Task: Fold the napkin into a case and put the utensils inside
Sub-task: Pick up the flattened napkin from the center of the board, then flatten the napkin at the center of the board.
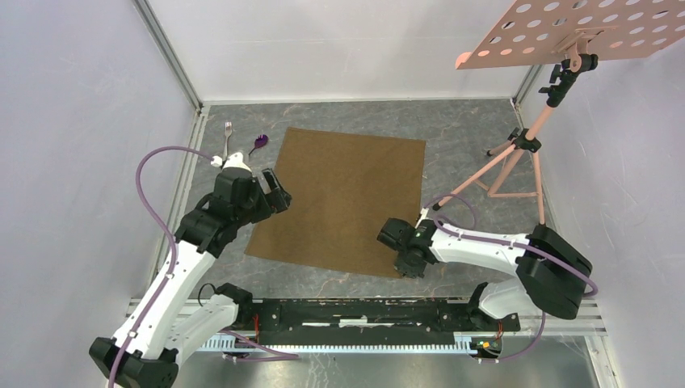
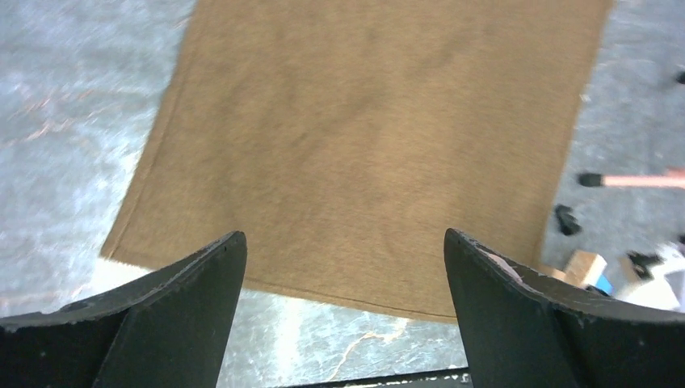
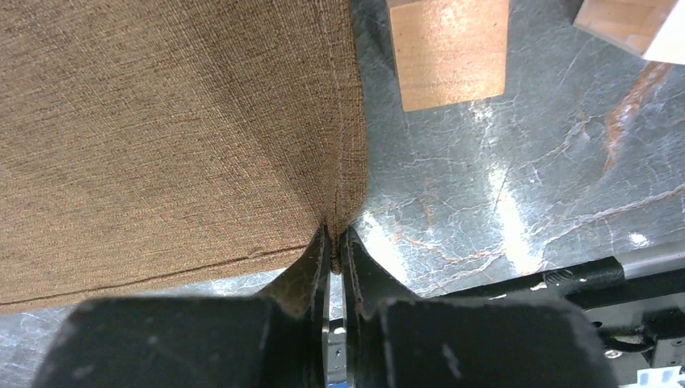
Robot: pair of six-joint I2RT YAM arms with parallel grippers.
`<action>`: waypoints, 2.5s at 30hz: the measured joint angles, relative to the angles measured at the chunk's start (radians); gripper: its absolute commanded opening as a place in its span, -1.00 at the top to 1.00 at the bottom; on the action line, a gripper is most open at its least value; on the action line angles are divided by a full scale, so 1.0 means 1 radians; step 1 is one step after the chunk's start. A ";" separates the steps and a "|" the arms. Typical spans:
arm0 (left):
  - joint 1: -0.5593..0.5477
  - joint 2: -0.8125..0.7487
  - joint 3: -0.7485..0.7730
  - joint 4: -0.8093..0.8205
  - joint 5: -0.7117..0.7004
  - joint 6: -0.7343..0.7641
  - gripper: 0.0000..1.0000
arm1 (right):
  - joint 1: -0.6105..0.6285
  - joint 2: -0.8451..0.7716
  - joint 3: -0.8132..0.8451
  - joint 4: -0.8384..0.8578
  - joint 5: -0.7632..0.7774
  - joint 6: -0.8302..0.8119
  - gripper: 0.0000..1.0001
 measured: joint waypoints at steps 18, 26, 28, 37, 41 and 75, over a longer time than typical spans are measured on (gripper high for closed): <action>0.315 0.366 -0.188 -0.200 -0.200 -0.364 -0.13 | -0.012 -0.148 -0.134 0.214 0.042 -0.140 1.00; 0.326 0.391 -0.238 -0.125 -0.202 -0.365 -0.19 | -0.053 -0.175 -0.178 0.315 0.017 -0.178 1.00; 0.326 0.398 -0.251 -0.112 -0.202 -0.366 -0.18 | -0.058 -0.175 -0.180 0.330 0.012 -0.183 1.00; 0.328 0.425 -0.296 -0.067 -0.204 -0.370 -0.15 | -0.061 -0.166 -0.183 0.364 -0.005 -0.191 1.00; 0.335 0.443 -0.289 -0.053 -0.202 -0.369 -0.04 | -0.061 -0.165 -0.184 0.367 -0.006 -0.191 1.00; 0.356 -0.412 0.507 -0.022 -0.013 -0.195 0.95 | -0.062 -0.887 0.195 0.706 -0.281 -1.045 1.00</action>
